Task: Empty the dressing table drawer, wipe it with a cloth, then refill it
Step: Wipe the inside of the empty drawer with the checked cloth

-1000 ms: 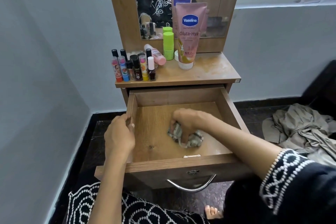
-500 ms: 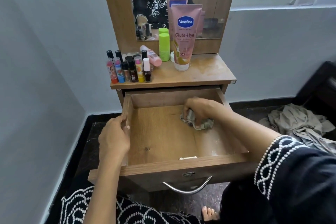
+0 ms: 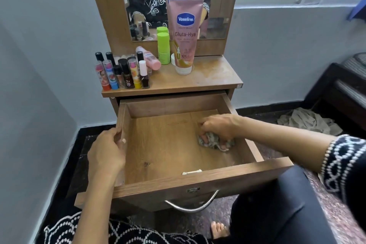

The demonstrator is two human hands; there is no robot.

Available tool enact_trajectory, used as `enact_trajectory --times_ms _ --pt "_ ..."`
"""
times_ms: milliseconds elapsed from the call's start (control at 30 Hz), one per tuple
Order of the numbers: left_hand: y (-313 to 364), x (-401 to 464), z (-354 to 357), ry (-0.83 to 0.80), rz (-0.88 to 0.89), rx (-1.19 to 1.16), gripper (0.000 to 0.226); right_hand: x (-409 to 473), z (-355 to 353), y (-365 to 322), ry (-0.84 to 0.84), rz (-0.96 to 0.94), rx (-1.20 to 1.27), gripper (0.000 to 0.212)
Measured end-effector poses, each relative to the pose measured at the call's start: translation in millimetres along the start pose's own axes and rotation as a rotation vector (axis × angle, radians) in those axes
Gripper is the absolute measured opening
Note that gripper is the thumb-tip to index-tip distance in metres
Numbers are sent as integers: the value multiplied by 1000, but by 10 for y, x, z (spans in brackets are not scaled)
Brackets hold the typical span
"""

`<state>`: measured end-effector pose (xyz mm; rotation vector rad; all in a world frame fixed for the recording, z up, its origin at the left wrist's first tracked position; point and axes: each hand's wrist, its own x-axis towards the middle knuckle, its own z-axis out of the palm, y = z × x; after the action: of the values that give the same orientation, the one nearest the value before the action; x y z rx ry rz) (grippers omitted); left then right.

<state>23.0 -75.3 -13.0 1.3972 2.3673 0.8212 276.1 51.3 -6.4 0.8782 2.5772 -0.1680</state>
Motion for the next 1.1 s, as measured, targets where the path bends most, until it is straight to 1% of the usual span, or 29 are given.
enact_trajectory --times_ms 67,200,300,367,433,500,567,633,700,733,800,900,1033,1100 --pt "6 -5 -2 3 4 -3 39 79 -31 51 33 45 40 39" --pt "20 -8 -8 -1 -10 -5 39 92 16 45 71 96 131 33" --pt "13 -14 -9 -5 -4 1 39 -92 100 -108 22 46 115 40" --pt "4 -14 -8 -6 -1 -4 38 -257 175 -233 0 -16 120 37" --pt "2 -9 -7 -7 -3 -5 38 -391 217 -302 -16 -38 161 32" --pt "2 -7 -6 -7 -8 -9 38 -414 212 -296 -55 -10 194 33" --pt "3 -2 -7 -4 -10 -10 38 -336 171 -270 -89 38 189 42" --pt "0 1 -7 -7 -9 -10 39 -210 107 -214 -85 134 151 54" --pt "0 -2 -7 -11 -12 -9 39 -64 49 -117 -52 232 115 58" --pt "1 -5 -8 -14 -14 -9 39 14 30 -65 -30 275 122 55" --pt "2 -11 -9 -14 -18 -10 39 176 -13 1 25 347 173 43" --pt "11 -2 -6 -8 -18 -10 40 348 -74 29 94 401 216 25" --pt "19 9 2 -1 -12 0 40 383 -78 65 163 397 247 25" --pt "20 5 6 1 -8 -2 40 373 -41 90 183 394 237 21"
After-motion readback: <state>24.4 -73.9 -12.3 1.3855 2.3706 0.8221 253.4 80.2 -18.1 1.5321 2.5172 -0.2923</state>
